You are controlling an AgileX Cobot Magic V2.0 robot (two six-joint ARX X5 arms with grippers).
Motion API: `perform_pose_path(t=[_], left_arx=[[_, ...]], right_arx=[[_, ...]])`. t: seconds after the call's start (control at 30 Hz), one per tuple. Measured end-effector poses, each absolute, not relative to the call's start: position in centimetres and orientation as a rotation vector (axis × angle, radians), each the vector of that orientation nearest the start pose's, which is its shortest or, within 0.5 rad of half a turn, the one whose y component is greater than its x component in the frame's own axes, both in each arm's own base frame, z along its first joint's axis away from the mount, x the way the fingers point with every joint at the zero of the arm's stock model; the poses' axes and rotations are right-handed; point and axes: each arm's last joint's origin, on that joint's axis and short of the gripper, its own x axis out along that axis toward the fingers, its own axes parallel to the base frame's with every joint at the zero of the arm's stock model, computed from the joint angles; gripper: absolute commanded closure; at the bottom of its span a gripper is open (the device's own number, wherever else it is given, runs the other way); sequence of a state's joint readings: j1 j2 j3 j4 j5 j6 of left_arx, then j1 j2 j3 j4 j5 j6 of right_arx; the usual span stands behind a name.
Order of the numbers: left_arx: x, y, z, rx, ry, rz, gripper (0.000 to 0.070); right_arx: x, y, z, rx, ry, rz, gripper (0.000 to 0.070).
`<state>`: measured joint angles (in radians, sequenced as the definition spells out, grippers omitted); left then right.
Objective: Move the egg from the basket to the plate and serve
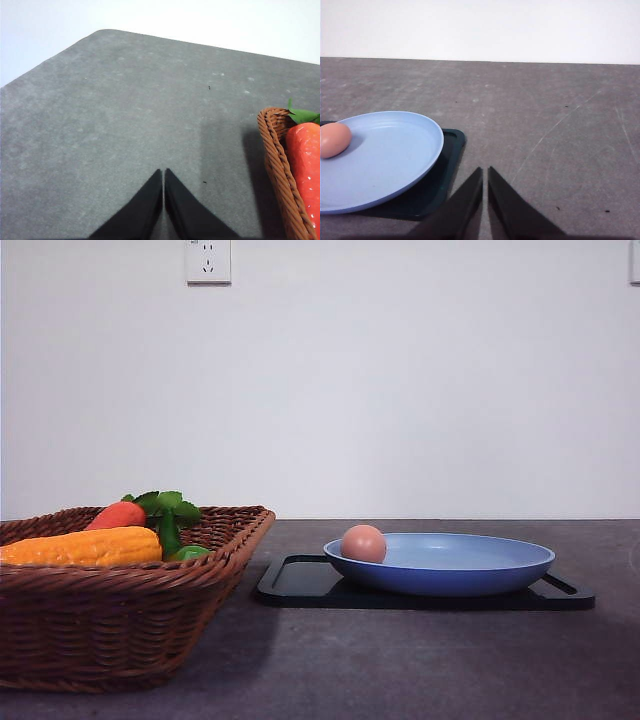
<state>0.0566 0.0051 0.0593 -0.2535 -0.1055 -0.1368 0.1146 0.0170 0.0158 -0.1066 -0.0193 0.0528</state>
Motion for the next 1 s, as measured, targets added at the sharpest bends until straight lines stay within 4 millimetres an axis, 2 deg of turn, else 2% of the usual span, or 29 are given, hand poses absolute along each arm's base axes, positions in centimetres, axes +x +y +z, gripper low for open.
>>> perform_pose_path(t=[1.0], left_arx=[[9.17, 0.83, 15.89, -0.131, 0.188, 0.175, 0.0700]], right_arx=[[9.65, 1.17, 15.73, 0.048, 0.111, 0.130, 0.0700]])
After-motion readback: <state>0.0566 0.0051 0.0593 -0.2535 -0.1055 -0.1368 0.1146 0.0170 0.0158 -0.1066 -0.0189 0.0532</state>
